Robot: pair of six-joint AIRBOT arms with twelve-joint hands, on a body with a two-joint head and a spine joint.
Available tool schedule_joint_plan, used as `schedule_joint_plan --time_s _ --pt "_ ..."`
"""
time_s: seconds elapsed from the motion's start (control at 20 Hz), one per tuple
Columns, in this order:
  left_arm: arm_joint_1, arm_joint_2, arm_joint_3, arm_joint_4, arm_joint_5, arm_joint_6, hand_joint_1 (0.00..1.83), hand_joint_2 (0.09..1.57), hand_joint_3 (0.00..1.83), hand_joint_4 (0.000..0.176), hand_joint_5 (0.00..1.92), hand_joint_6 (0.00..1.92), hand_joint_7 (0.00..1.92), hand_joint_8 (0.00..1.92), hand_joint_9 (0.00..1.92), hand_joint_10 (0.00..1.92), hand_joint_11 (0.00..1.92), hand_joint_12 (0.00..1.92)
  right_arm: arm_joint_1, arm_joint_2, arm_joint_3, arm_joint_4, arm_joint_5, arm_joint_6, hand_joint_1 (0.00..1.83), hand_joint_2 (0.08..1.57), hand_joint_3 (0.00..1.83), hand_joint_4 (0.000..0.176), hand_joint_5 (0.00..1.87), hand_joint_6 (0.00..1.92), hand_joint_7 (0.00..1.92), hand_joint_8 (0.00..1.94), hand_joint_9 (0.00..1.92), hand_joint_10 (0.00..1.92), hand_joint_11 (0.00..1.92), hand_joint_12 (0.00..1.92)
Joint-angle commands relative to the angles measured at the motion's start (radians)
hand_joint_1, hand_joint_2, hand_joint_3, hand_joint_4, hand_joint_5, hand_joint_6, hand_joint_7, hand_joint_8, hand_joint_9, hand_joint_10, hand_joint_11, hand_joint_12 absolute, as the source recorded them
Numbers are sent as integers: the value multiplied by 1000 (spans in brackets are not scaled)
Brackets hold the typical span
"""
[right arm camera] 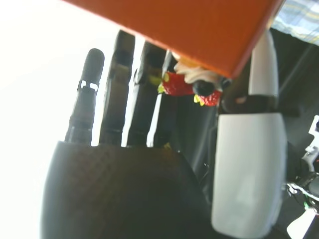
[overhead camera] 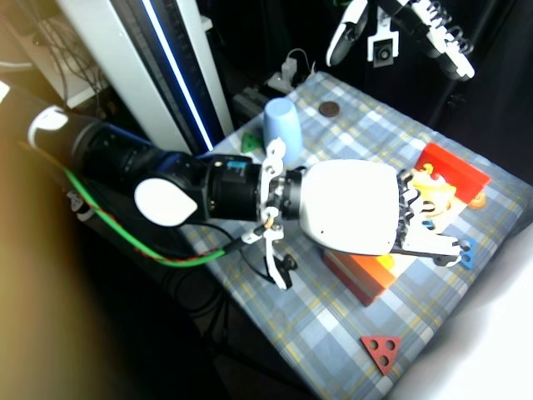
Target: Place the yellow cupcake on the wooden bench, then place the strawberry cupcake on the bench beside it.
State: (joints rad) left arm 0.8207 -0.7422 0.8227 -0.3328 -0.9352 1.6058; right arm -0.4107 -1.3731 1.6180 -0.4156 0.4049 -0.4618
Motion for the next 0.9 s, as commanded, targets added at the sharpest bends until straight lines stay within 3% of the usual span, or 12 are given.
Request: schedule_joint_plan --time_s 0.0,0.1,0.15,0.25,0.3,0.4,0.45,0.5,0.55,0.65,0.75,0.85 --pt "-14 -1 5 15 -125 -10 741 765 1 176 52 3 9 0 63 8 0 0 6 1 1 18 87 0 966 955 0 65 775 3 748 3 586 9 0 1152" --pt "-14 -1 5 15 -125 -10 744 764 1 176 55 4 10 0 73 11 0 0 6 2 0 18 86 1 958 954 0 56 725 0 638 0 536 1 0 1133" --pt "-14 -1 5 15 -125 -11 767 764 0 176 57 3 17 3 78 10 0 0 6 2 0 18 86 2 904 955 0 75 619 0 527 0 466 0 0 1082" --pt "-14 -2 5 15 -125 -11 771 763 0 176 63 5 21 4 83 12 0 0 6 2 -2 18 86 2 889 954 0 79 582 0 508 0 465 2 0 1094" --pt "-14 -2 5 15 -125 -11 776 761 0 176 76 10 22 4 88 13 0 0 6 2 -6 18 86 2 874 946 0 98 499 0 438 0 412 5 0 993" --pt "-14 -3 4 14 -128 -11 759 762 0 176 59 1 23 4 88 11 0 0 6 2 -15 14 90 1 832 907 0 108 286 0 287 0 278 1 0 813" --pt "-12 -3 4 12 -132 -12 762 763 0 176 60 2 26 5 90 11 0 0 6 13 -23 14 103 1 807 897 0 128 182 0 190 0 162 5 0 615" --pt "-8 -2 5 9 -134 -18 769 763 0 176 48 0 30 5 87 9 0 0 6 42 -41 21 128 0 773 855 0 166 36 0 47 0 60 3 0 420" --pt "-2 0 11 4 -134 -44 774 762 0 176 48 1 31 5 81 5 0 0 6 68 -59 47 146 -22 761 822 0 174 6 0 9 0 11 0 0 288" --pt "17 2 34 3 -150 -152 776 763 0 176 40 0 33 4 62 1 41 19 6 138 -115 114 222 -79 648 792 0 176 0 0 0 0 0 0 0 58" --pt "36 10 39 3 -188 -214 741 768 2 176 28 0 12 0 27 0 106 53 -5 215 -168 163 316 -98 711 801 3 176 0 0 0 0 0 0 0 1" --pt "59 23 41 10 -224 -277 723 780 6 150 34 2 1 0 3 0 92 57 -80 307 -266 242 492 -130 732 818 9 176 0 0 0 0 0 0 0 0"
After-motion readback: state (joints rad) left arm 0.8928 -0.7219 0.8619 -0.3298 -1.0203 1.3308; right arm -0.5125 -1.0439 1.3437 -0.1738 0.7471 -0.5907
